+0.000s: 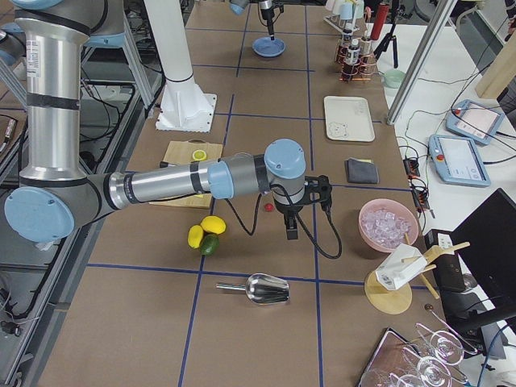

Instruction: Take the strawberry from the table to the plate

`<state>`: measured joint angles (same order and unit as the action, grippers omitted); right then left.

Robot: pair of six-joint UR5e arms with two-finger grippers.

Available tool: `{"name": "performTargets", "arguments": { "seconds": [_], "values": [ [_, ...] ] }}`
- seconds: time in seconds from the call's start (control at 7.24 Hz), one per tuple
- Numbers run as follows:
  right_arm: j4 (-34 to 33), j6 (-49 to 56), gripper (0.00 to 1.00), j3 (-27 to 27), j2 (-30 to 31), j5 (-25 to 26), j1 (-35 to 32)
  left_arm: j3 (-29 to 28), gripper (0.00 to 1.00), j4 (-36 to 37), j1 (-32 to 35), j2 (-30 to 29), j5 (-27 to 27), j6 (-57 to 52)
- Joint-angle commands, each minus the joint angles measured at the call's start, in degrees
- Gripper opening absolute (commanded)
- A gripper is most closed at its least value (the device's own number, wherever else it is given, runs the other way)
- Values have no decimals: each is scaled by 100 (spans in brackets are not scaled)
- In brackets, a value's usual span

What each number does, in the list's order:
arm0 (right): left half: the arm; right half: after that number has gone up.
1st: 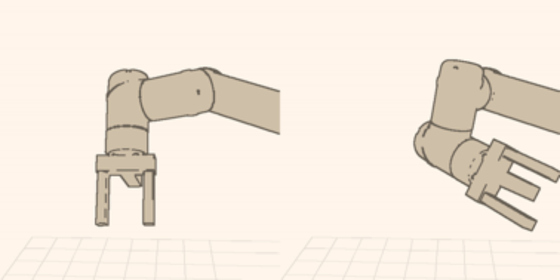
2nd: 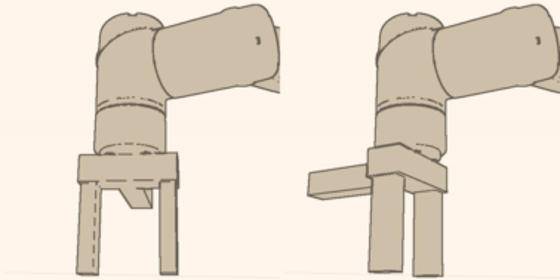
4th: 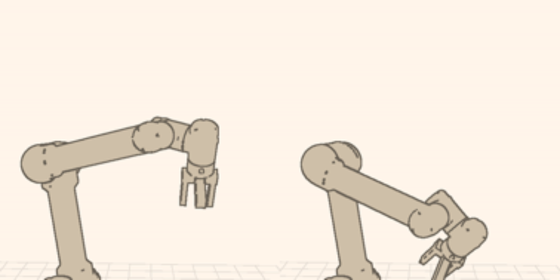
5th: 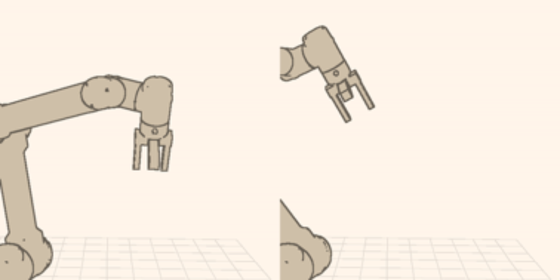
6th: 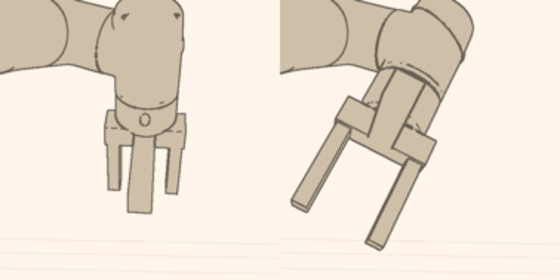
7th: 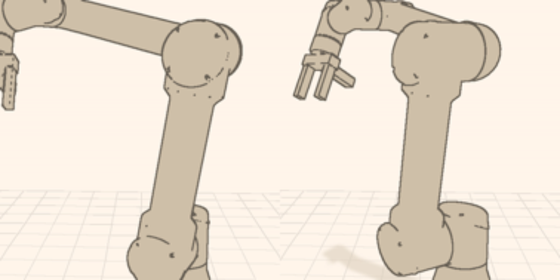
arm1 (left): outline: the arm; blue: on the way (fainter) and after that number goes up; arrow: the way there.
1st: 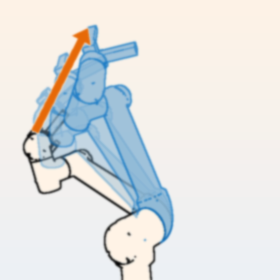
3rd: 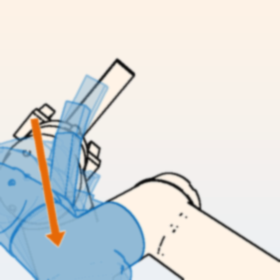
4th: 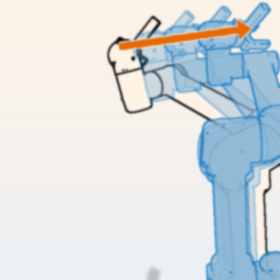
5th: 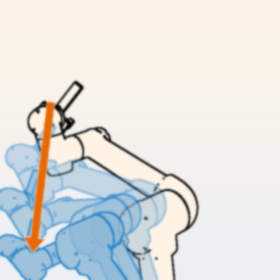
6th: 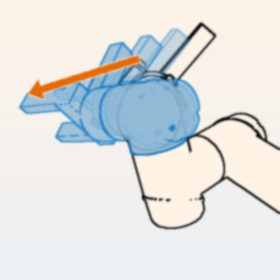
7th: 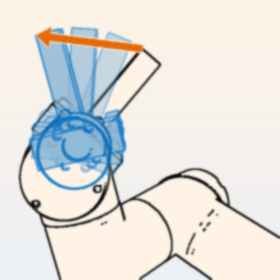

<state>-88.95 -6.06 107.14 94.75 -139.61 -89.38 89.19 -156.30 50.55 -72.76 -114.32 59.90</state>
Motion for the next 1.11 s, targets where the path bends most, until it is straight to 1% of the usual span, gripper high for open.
{"name": "performTargets", "arguments": {
  "seconds": [0.0, 0.14, 0.28, 0.41, 0.55, 0.69, 0.83, 0.97],
  "values": [
    [0, 0, 100, 18, 0, -14, 0, -24, 41, 3, -54, 16, -2, 13],
    [0, 0, 100, 18, 0, -14, 0, -24, 23, 3, -54, 25, -2, -13],
    [0, 0, 100, 18, 0, -14, 0, -24, 9, 3, -54, 51, -37, -22],
    [0, 0, 100, 27, 0, -14, 0, -15, 0, 3, -54, 51, -55, -31],
    [0, 0, 100, 18, 0, -14, 0, 28, 0, 3, -46, 69, -72, -49],
    [0, 9, 100, 27, 0, -14, 0, 272, 0, 21, 15, 199, -368, -57],
    [0, 9, 100, 27, 0, -14, 0, 684, 0, 99, 59, 218, -1033, -58],
    [0, 9, 100, 27, -9, -14, 0, 975, 0, 448, 478, 123, -1561, -58]
  ]
}}
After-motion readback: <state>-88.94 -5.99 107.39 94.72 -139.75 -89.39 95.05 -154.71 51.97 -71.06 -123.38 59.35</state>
